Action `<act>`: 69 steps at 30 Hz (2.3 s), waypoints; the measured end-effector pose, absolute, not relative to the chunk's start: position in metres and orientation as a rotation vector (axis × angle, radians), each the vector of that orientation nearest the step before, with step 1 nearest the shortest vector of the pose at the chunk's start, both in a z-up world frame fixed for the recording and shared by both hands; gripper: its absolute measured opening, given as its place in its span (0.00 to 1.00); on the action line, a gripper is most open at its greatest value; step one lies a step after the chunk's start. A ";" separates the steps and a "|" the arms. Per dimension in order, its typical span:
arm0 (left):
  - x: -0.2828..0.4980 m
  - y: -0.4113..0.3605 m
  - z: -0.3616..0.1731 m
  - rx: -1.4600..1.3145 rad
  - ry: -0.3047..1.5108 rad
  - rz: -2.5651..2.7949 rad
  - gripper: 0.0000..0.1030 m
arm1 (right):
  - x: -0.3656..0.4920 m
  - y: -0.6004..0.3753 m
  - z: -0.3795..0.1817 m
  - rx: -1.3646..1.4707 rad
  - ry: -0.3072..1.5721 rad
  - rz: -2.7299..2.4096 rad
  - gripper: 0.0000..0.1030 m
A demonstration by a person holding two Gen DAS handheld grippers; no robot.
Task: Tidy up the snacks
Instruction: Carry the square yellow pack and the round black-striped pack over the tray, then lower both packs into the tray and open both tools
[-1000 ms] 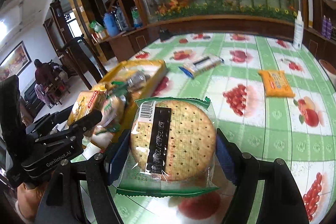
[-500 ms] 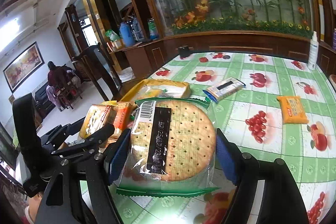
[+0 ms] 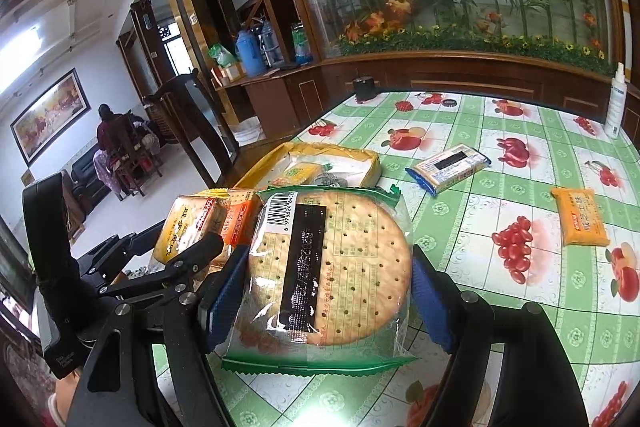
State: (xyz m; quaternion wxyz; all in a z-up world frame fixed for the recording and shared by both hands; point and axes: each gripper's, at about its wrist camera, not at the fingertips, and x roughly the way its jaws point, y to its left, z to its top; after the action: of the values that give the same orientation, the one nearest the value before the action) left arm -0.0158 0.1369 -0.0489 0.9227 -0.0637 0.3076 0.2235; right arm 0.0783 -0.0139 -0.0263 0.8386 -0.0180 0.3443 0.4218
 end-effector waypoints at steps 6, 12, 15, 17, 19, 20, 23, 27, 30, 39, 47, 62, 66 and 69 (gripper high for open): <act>-0.012 0.146 -0.057 -0.146 0.653 0.466 0.66 | 0.083 -0.002 -0.033 -0.053 0.744 0.903 0.75; -0.008 0.156 -0.065 -0.162 0.676 0.475 0.66 | 0.089 0.009 -0.040 -0.065 0.766 0.912 0.75; -0.004 0.162 -0.071 -0.171 0.691 0.480 0.66 | 0.092 0.016 -0.044 -0.071 0.776 0.918 0.75; -0.002 0.164 -0.073 -0.172 0.699 0.484 0.66 | 0.096 0.023 -0.049 -0.078 0.787 0.923 0.75; 0.001 0.167 -0.076 -0.176 0.709 0.485 0.66 | 0.099 0.029 -0.052 -0.081 0.796 0.927 0.75; 0.002 0.168 -0.078 -0.177 0.713 0.486 0.66 | 0.100 0.032 -0.054 -0.083 0.800 0.930 0.75; 0.005 0.171 -0.081 -0.180 0.721 0.488 0.66 | 0.107 0.041 -0.059 -0.090 0.812 0.936 0.75; 0.011 0.174 -0.083 -0.186 0.728 0.490 0.66 | 0.115 0.055 -0.061 -0.098 0.817 0.949 0.75; 0.015 0.178 -0.082 -0.187 0.730 0.491 0.66 | 0.121 0.068 -0.061 -0.108 0.817 0.959 0.75; 0.034 0.194 -0.086 -0.218 0.760 0.490 0.66 | 0.149 0.100 -0.063 -0.104 0.820 0.967 0.75; 0.050 0.212 -0.084 -0.261 0.769 0.492 0.66 | 0.176 0.129 -0.067 -0.100 0.845 0.969 0.75; 0.067 0.208 -0.086 -0.216 0.809 0.479 0.66 | 0.217 0.170 -0.097 -0.118 0.931 0.947 0.76; 0.071 0.208 -0.085 -0.218 0.815 0.468 0.66 | 0.217 0.157 -0.095 -0.074 0.940 0.944 0.78; 0.076 0.205 -0.083 -0.221 0.818 0.452 0.66 | 0.214 0.133 -0.084 -0.008 0.913 0.932 0.81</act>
State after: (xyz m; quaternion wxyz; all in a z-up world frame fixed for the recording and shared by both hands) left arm 0.0756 0.2047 -0.0830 0.8869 -0.1064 0.3934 0.2175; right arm 0.2142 0.1328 -0.0838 0.7947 -0.0037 0.4247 0.4337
